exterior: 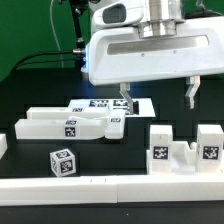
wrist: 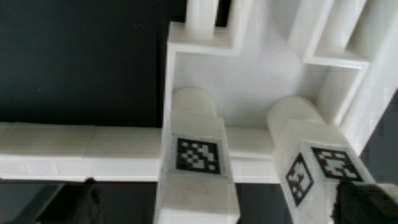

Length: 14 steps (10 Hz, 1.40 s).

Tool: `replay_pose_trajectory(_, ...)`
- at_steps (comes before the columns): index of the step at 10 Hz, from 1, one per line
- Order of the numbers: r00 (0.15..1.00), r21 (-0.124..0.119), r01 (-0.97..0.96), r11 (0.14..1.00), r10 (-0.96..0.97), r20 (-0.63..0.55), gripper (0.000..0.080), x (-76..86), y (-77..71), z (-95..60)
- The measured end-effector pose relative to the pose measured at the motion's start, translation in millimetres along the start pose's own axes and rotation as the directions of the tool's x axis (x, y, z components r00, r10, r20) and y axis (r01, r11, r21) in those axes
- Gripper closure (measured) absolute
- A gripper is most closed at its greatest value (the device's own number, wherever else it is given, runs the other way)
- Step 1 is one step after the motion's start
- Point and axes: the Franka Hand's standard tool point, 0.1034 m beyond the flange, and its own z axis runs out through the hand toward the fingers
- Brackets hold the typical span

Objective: Assemble chair

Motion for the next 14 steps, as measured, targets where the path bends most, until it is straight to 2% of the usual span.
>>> replay_pose_trajectory(1,1.000,0.001,-0.009,1.000,0.009,0.003,0.0150,-0.6,7.2,-2.3)
replay_pose_trajectory(2,1.000,-0.010,-0.001,1.000,0.001,-0.013,0.0150,-7.0,13.8,-4.6)
replay_pose_trajectory(4,0.987,-0.101,0.035,0.994,-0.050,-0.152,0.0150,-20.3,32.4,-3.8)
replay_pose_trajectory(5,0.980,-0.115,0.033,0.993,-0.055,-0.192,0.0150,-23.9,33.5,1.9)
replay_pose_trajectory(7,0.971,-0.109,0.042,0.993,-0.066,-0.228,0.0150,-24.8,30.1,15.9)
replay_pose_trajectory(8,0.981,-0.073,0.025,0.997,-0.038,-0.191,0.0150,-27.3,19.0,28.0)
replay_pose_trajectory(9,0.980,-0.060,0.019,0.998,-0.030,-0.197,0.0150,-18.4,9.2,36.4)
replay_pose_trajectory(10,0.980,-0.054,0.013,0.998,-0.024,-0.196,0.0150,-17.1,3.5,43.4)
replay_pose_trajectory(14,0.981,-0.056,0.011,0.998,-0.022,-0.192,0.0150,-18.9,5.6,45.0)
